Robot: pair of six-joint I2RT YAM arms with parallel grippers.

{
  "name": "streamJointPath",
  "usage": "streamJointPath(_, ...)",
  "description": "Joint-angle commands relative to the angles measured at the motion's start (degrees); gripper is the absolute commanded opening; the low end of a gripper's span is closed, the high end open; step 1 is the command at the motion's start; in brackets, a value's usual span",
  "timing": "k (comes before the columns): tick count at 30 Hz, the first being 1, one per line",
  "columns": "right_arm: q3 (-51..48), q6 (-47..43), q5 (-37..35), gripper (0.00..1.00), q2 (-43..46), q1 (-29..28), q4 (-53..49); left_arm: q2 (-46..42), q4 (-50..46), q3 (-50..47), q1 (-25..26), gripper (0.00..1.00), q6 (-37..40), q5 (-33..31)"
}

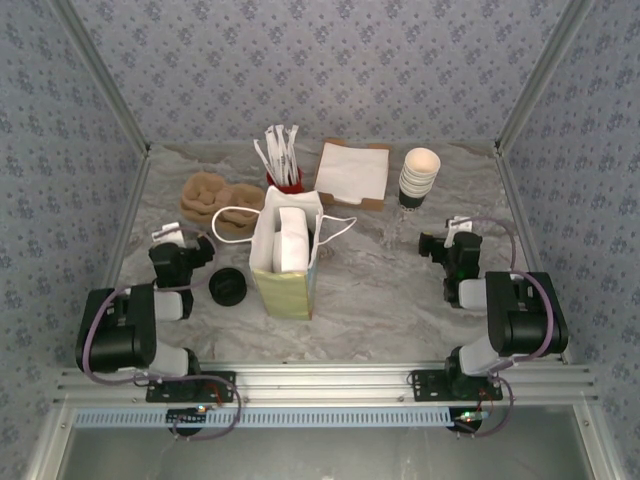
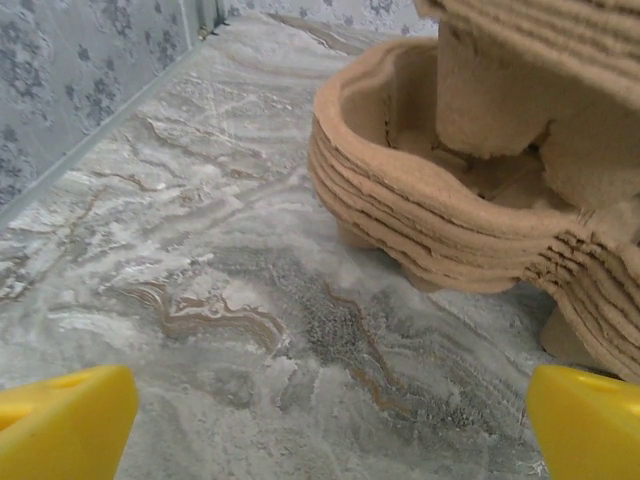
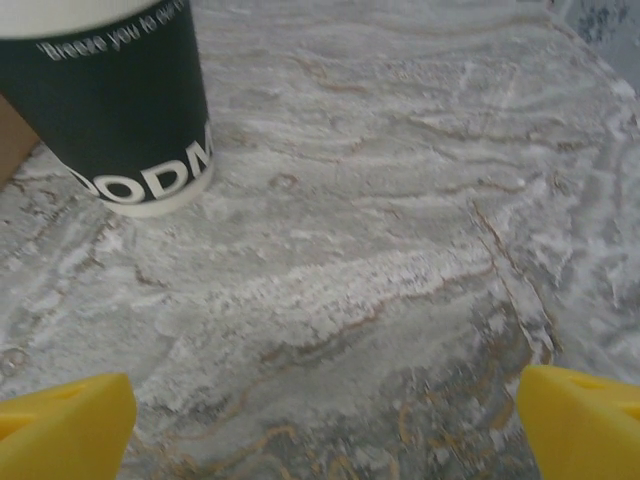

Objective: Pack the takeout coffee

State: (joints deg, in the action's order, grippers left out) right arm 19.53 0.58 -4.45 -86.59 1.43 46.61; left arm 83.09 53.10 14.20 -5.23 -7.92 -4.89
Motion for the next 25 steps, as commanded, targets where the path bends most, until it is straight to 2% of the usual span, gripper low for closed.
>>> streamJointPath(1,2.4,-1.4,0.1,1.00,-0.5,-0.1,0.7,3.0,6.2,1.6,0.8,0.99,1.4,1.1)
streamJointPath(3,2.4,-1.5,-0.1,1.00,-0.6,-0.2,0.6,4.7,7.7,2.0,1.7,1.00,1.8,-0.5)
streamJointPath(9,2.4,-1.5,0.0,1.00,-0.6,-0.1,0.6,4.7,0.7,5.8,4.3,0.99,3.1,-5.8)
streamJointPath(11,2.4,-1.5,0.1,1.00,-0.6,-0.1,0.5,4.5,-3.3,7.6,4.8,0.99,4.1,-5.2)
streamJointPath(25,2.5,-1.4,0.2,1.00,-0.6,0.0,0.5,4.9,-3.4,8.0,5.8,1.00,5.5,-5.5)
